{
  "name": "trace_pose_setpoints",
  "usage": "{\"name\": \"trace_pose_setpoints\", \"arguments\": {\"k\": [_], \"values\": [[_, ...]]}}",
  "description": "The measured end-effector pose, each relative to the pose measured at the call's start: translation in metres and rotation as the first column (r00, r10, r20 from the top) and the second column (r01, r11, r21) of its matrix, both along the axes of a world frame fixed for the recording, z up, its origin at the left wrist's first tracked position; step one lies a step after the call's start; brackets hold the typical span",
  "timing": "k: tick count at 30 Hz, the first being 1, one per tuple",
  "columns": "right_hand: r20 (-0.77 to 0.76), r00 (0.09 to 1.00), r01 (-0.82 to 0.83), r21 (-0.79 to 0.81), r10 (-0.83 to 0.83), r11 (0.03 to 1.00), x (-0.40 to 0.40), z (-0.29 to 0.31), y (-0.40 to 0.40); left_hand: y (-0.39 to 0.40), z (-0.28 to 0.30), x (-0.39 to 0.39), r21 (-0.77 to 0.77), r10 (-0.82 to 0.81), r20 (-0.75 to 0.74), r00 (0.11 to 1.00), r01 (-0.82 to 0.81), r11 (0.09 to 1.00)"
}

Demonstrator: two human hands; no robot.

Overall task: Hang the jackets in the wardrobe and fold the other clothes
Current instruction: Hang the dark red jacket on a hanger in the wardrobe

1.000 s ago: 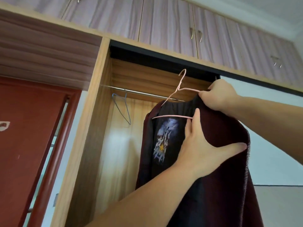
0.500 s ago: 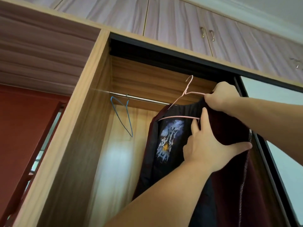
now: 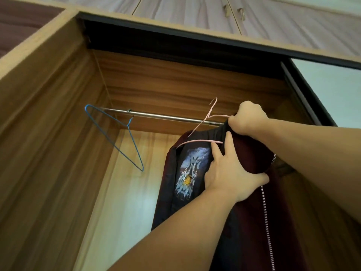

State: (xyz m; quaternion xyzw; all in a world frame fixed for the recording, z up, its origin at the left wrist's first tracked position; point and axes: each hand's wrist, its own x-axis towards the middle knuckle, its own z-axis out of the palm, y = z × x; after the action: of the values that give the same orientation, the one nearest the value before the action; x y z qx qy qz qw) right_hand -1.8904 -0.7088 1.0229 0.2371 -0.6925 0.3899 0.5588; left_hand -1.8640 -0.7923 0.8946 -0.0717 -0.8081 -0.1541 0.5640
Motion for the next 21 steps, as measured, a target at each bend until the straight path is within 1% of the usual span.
{"name": "trace_pose_setpoints", "arguments": {"k": [5,9,17,21], "values": [[0.004,1.000,0.002,0.012,-0.002,1.000,-0.046,0.024,-0.014,-0.013,0.022,-0.043,-0.002,-0.017,0.000,1.000,0.017,1.000],[0.012,1.000,0.026,0.015,-0.026,1.000,-0.073,0.038,-0.028,-0.023,0.035,-0.071,0.003,-0.042,-0.031,0.999,0.042,0.999],[0.037,0.998,0.050,0.086,-0.053,0.995,-0.107,0.054,-0.063,-0.059,0.051,-0.107,0.036,-0.049,-0.036,0.998,0.050,0.998],[0.064,0.996,0.054,0.125,-0.063,0.991,-0.116,0.058,-0.080,-0.075,0.054,-0.116,0.051,-0.077,-0.036,0.996,0.079,0.996]]}}
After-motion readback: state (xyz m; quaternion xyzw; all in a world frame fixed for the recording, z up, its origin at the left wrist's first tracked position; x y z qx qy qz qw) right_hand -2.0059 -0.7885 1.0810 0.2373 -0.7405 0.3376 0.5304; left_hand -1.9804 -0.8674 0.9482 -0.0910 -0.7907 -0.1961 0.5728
